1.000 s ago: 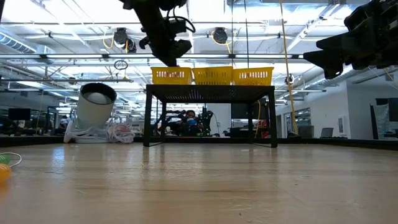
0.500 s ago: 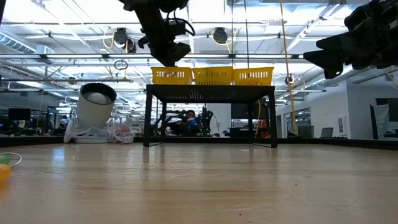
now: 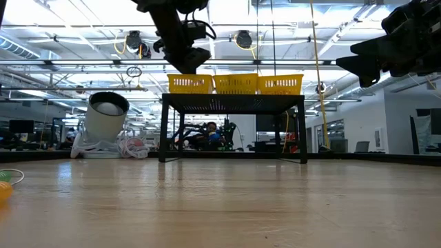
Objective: Pick & Place Office Desk Supplies
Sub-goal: Put the violet spring keychain into the left yellow bin on the shelf, then put the yellow spring keychain into the left yellow bin on the shelf
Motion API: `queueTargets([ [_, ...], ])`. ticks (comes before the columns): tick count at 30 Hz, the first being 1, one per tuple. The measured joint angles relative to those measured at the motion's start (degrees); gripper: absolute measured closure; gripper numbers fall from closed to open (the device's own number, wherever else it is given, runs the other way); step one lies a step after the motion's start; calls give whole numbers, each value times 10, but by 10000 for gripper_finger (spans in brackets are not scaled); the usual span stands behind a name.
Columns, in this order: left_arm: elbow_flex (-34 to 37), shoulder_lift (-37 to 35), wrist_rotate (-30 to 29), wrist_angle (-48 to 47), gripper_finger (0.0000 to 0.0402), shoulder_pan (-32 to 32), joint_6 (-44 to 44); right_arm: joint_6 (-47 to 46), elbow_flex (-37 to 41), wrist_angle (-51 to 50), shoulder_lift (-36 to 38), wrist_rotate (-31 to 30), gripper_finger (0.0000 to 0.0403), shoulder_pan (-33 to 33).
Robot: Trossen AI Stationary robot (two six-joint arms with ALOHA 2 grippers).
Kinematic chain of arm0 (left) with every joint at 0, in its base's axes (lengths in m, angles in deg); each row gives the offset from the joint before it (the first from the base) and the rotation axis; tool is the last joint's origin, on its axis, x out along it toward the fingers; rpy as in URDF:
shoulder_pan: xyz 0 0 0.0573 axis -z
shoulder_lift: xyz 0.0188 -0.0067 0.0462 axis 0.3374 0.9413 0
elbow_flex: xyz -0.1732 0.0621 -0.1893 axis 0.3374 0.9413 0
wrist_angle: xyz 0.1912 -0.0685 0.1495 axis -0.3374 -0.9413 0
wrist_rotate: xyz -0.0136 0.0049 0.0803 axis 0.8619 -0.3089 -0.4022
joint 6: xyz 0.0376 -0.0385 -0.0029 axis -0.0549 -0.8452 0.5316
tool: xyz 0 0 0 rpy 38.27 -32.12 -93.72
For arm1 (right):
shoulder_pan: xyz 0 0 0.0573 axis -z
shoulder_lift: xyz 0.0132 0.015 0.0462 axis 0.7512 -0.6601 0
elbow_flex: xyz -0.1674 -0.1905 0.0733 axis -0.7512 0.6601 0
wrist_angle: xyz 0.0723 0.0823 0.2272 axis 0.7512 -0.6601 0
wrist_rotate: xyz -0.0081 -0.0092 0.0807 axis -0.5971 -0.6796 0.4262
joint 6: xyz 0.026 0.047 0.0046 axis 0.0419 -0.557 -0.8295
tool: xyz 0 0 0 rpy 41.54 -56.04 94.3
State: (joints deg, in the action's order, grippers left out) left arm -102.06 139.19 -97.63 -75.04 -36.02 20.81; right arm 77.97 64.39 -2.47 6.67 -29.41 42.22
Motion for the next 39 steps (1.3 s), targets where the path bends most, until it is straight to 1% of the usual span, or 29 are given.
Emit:
queueTargets([
  [2, 0, 0, -12, -15, 225, 2, 5, 0, 0, 0, 0, 0, 188, 0],
  [5, 0, -5, -58, -42, 206, 3, -5, 0, 0, 0, 0, 0, 188, 0],
  [7, 0, -7, -75, -44, 198, 3, -16, 0, 0, 0, 0, 0, 188, 0],
  [10, 1, -13, -65, -48, 189, 6, -25, 0, 0, 0, 0, 0, 188, 0],
  [13, 1, -23, -58, -56, 186, 20, -9, 0, 0, 0, 0, 0, 188, 0],
  [16, 1, -42, -68, -67, 185, 38, 15, 0, 0, 0, 0, 0, 188, 0],
  [18, 1, -55, -77, -89, 185, 52, 10, 0, 0, 0, 0, 0, 188, 0],
  [22, 1, -83, -82, -167, 185, 80, -53, 0, 0, 0, 0, 0, 188, 0],
  [28, 0, -116, -77, -311, 185, 124, -205, 0, 0, 0, 0, 0, 188, 0],
  [32, 1, -127, -44, -382, 185, 147, -299, 0, 0, 0, 0, 0, 188, 0],
  [35, 22, -142, -15, -393, 185, 158, -348, 0, 0, 0, 0, 0, 188, 0],
  [39, 98, -180, 53, -330, 185, 164, -351, 0, 0, 0, 0, 0, 188, 0],
])
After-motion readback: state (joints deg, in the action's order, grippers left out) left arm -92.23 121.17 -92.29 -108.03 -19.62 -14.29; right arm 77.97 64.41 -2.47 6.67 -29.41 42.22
